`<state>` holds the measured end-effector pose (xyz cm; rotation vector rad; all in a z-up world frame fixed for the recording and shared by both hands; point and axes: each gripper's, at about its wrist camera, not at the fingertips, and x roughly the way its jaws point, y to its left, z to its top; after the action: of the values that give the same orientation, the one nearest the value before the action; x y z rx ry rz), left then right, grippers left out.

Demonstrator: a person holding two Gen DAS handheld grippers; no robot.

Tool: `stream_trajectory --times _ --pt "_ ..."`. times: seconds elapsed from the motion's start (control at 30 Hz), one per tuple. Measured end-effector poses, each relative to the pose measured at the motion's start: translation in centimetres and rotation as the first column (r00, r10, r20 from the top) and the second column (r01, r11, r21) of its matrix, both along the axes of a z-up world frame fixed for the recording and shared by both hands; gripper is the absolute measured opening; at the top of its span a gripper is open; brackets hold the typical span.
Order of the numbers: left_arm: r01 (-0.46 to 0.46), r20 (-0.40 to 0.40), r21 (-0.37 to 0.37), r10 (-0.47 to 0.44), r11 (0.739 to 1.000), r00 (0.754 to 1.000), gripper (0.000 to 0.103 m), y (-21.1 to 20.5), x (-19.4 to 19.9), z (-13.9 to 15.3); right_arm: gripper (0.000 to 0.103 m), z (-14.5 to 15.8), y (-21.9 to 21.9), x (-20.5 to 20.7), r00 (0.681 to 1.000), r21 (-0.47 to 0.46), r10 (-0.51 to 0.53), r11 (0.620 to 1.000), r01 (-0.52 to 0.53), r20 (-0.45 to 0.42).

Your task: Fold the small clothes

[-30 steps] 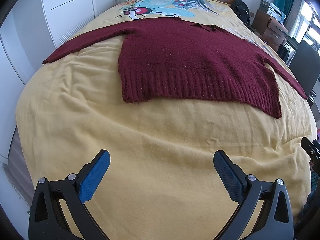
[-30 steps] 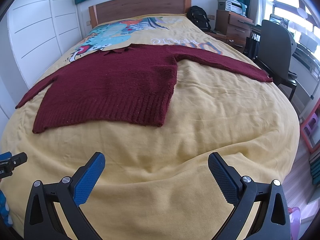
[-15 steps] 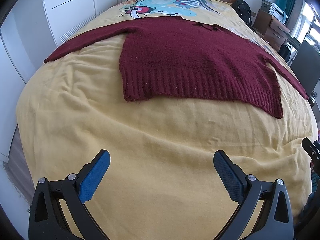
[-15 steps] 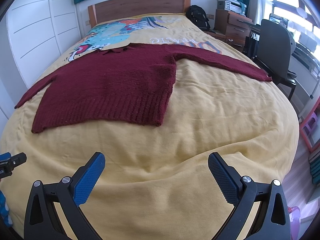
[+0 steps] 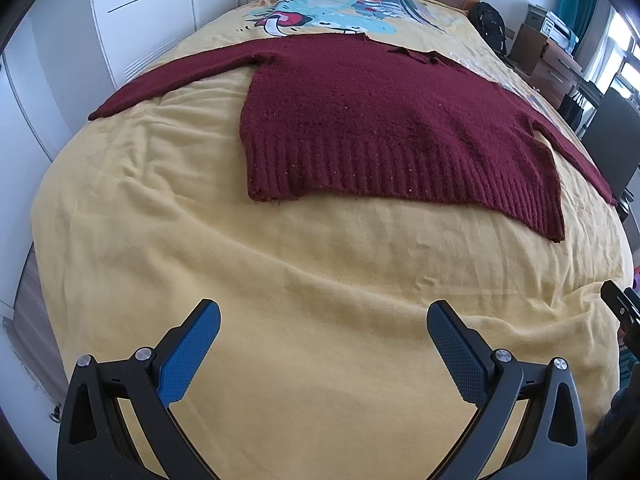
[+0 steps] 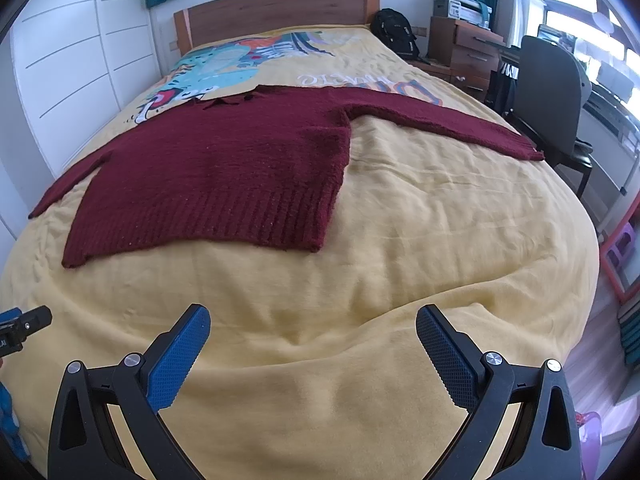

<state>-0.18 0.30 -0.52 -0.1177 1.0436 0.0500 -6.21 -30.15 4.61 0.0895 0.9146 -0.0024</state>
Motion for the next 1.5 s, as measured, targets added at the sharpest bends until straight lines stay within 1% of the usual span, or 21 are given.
stream_trajectory --times 0.27,0.6,1.17,1.5 --pt "0.002 -0.012 -0.023 -0.002 1.000 1.000 0.102 0.0 0.1 -0.3 0.103 0.1 0.1 -0.1 1.000 0.000 0.000 1.000 0.000 -0.001" --pt "-0.022 -0.038 -0.049 0.020 0.999 0.999 0.102 0.7 0.1 -0.7 0.103 -0.5 -0.3 0.2 1.000 0.005 0.000 1.000 0.000 -0.005" --pt "-0.007 -0.059 -0.026 0.005 1.000 0.998 0.102 0.5 0.2 -1.0 0.103 -0.8 -0.6 0.4 1.000 0.023 -0.002 1.000 0.003 -0.017" --pt "-0.001 -0.079 -0.026 -0.001 1.000 0.997 0.102 0.5 0.5 -1.3 0.103 -0.9 -0.6 0.5 1.000 0.023 -0.001 1.000 0.001 -0.017"
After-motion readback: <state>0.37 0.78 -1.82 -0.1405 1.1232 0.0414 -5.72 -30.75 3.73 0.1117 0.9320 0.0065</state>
